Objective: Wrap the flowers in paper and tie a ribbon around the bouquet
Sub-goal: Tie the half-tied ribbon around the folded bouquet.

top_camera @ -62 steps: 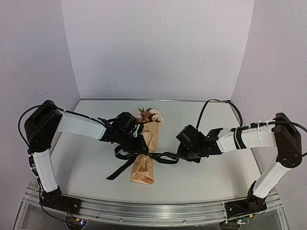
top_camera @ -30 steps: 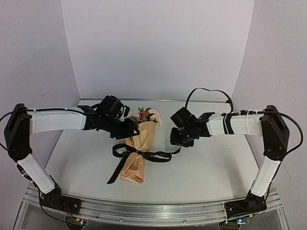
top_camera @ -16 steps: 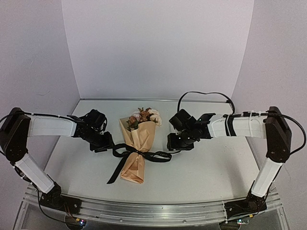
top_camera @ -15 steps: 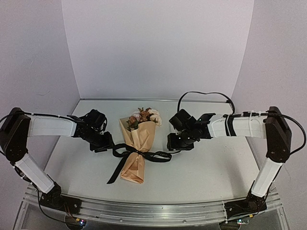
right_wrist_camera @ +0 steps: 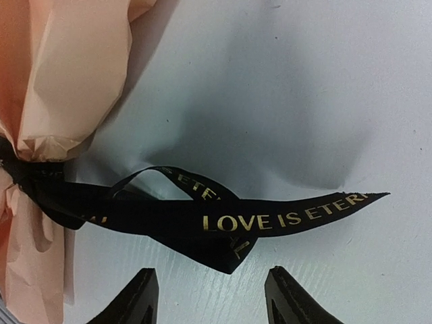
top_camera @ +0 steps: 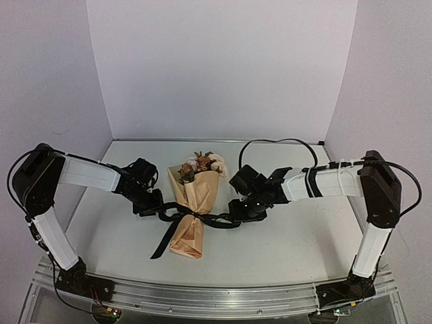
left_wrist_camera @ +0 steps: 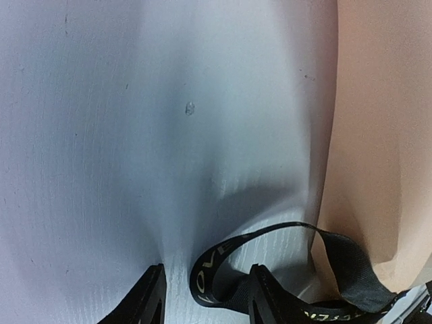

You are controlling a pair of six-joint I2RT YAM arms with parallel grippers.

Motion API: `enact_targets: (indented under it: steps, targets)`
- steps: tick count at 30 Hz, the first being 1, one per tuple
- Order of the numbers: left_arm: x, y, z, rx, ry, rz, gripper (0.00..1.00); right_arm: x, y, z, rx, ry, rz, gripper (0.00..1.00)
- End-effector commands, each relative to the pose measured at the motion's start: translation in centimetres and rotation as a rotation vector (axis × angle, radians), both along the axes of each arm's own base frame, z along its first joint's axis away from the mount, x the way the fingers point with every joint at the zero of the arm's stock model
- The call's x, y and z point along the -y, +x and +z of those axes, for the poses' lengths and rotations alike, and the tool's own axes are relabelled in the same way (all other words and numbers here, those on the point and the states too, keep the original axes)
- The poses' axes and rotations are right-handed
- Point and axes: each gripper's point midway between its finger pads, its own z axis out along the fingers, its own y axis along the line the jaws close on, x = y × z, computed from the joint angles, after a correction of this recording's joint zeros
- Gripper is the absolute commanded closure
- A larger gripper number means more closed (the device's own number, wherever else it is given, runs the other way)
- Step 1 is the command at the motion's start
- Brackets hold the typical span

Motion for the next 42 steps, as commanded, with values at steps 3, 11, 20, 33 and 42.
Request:
enact_targets:
  steps: [3,11,20,33,42]
  targets:
    - [0.7,1.5,0.4,0.037,-0.010,0.003,0.61,-0.5,0.1,-1.8,-0.007,-0.036,0.031,0.42]
    - [0.8,1.7,0.1,0.040,-0.006,0.001,0.78,-0.3,0.6,-3.4,-0.007,-0.078,0.002,0.44]
    - [0.5,2.2,0.9,0.070,0.012,0.002,1.00,-0.2,1.6,-3.1,0.025,-0.087,-0.042,0.54]
    - [-0.5,2.7,3.1,0.159,0.043,0.006,1.00,1.9,1.6,-1.7,0.059,-0.116,-0.138,1.00]
    - [-3.3,2.9,4.3,0.233,0.134,0.058,1.00,5.0,0.8,-1.0,0.073,-0.205,-0.187,1.00]
